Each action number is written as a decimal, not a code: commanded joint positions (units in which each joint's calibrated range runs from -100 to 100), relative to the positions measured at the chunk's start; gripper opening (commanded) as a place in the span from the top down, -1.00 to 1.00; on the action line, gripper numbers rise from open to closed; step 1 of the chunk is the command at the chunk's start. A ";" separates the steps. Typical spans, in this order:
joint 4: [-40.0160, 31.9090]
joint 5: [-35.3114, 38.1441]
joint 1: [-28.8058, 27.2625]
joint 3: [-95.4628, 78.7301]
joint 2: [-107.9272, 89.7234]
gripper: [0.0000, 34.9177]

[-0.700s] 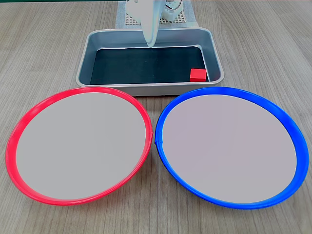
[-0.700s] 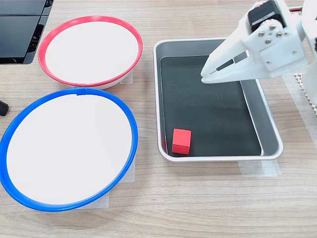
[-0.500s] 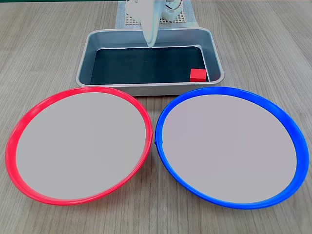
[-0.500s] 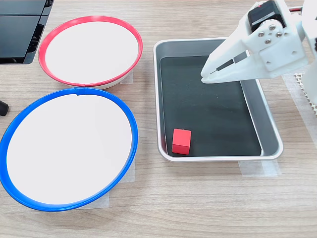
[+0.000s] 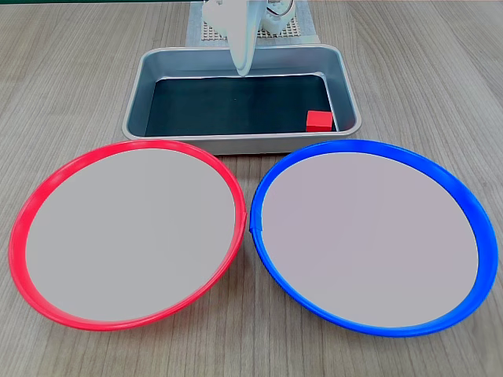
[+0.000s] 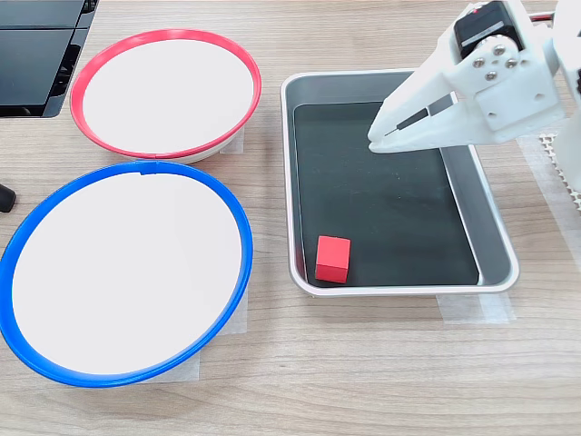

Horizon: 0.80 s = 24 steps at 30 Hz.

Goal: Move a red block from tray to red dish

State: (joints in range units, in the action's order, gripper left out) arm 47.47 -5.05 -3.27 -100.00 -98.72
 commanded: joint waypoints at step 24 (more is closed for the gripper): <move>21.25 1.42 10.76 51.98 58.93 0.63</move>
State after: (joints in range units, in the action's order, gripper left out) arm 64.11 -2.17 4.78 -62.70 -55.07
